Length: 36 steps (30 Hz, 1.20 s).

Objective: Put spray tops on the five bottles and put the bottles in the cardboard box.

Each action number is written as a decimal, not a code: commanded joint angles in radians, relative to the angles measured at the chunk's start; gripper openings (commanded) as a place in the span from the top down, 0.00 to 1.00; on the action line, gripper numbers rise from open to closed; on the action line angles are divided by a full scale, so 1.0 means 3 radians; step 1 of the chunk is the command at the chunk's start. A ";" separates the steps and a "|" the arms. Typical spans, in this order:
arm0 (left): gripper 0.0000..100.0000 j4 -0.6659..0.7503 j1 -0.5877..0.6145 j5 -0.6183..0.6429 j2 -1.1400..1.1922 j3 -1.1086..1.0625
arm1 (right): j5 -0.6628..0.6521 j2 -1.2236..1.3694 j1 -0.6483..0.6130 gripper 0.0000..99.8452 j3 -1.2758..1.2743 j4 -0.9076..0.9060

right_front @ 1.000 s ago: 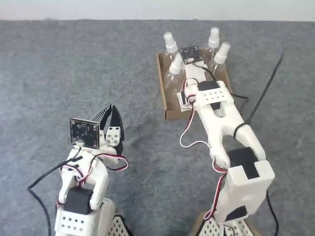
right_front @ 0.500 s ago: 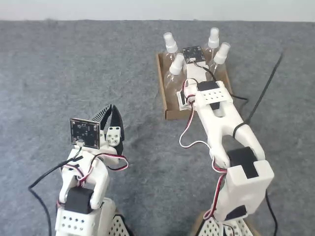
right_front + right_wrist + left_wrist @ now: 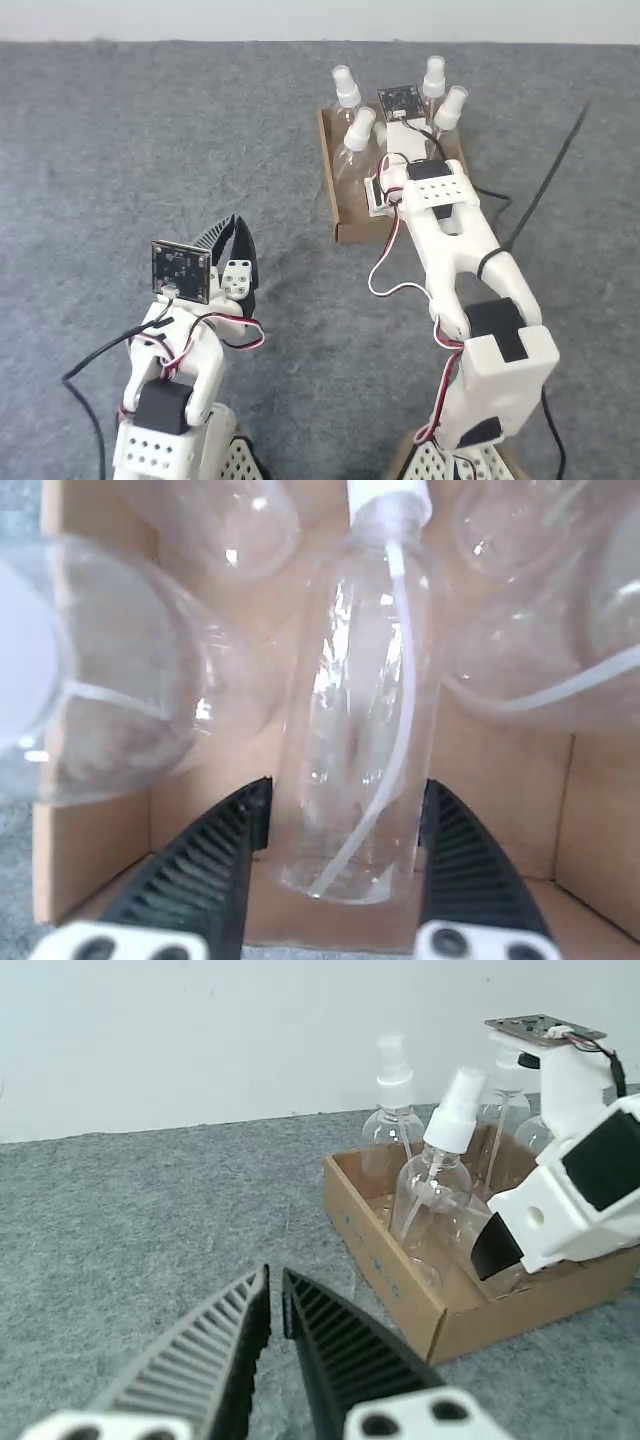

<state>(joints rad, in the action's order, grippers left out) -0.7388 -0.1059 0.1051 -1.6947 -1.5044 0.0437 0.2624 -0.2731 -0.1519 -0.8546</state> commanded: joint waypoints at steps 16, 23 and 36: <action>0.99 0.0072 -0.0015 -0.0051 -0.0041 0.0023 | 0.0031 -0.0524 0.0100 0.85 0.0256 -0.0074; 0.99 0.0072 -0.0015 -0.0051 -0.0041 0.0023 | 0.0026 -0.0540 0.0151 0.85 0.0256 -0.0074; 0.99 0.0072 -0.0015 -0.0051 -0.0041 0.0023 | 0.0020 -0.1005 0.0125 0.85 0.0251 -0.0284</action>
<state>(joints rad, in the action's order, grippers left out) -0.7388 -0.1059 0.1005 -1.6947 -1.5044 0.0437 0.0491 -0.2424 -0.1519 -0.9145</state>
